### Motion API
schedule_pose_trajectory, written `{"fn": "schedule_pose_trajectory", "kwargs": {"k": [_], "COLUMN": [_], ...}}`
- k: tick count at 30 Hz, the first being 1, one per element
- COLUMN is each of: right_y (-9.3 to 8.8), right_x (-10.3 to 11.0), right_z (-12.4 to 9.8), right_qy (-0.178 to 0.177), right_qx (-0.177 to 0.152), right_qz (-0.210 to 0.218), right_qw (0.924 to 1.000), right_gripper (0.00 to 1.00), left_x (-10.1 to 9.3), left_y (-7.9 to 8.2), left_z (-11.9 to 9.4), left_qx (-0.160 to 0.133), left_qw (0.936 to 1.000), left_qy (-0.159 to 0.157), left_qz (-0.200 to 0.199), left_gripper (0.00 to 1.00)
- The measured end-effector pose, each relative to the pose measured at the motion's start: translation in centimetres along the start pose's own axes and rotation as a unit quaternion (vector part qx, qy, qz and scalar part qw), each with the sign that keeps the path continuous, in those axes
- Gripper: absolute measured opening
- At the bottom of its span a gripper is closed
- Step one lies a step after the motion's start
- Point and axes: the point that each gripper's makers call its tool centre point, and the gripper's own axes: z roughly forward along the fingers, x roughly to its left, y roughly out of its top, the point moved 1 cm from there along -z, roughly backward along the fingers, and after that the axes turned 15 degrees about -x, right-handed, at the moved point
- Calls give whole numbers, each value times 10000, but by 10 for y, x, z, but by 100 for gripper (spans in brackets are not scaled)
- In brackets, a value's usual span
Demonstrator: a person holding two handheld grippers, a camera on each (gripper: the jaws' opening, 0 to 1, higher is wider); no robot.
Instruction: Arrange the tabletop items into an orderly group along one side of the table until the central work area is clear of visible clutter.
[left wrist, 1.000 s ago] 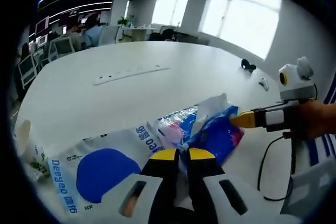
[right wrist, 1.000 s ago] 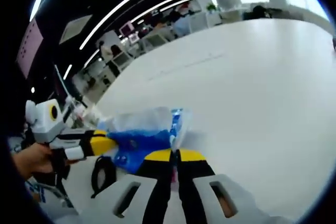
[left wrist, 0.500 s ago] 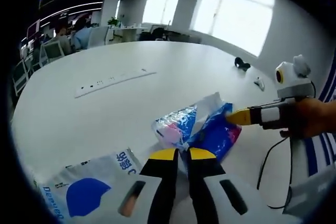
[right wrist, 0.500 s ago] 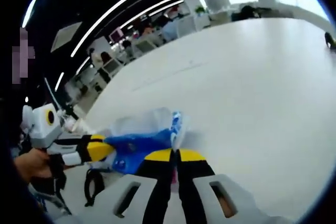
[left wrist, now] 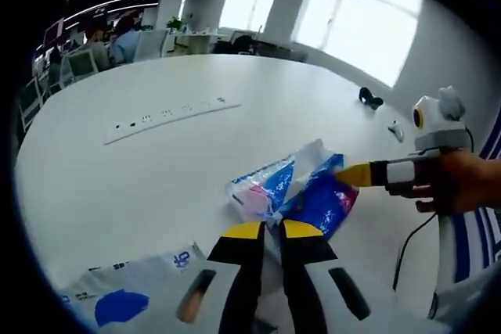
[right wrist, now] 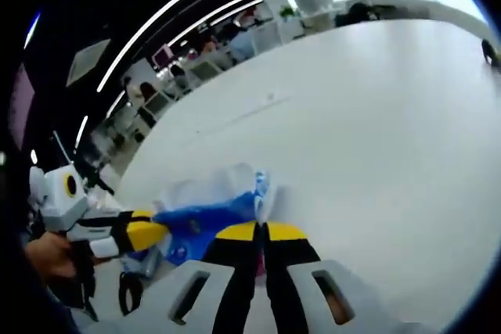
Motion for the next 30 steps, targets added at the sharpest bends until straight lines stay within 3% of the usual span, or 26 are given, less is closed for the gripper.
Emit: {"fn": "schedule_pose_trajectory", "kwargs": {"k": [13, 30], "right_y": [9, 8], "right_x": [-19, -28], "right_z": [17, 21], "right_qy": [-74, -208], "right_qx": [28, 7], "right_qz": [-5, 96], "right_qw": [10000, 9997], "right_gripper": [0, 0], "left_x": [5, 6], "left_y": [1, 4], "left_z": [25, 34], "left_qx": [111, 172], "left_qw": [9998, 9997], "left_qy": [-105, -95], "left_qz": [90, 127], "left_gripper": [8, 12]}}
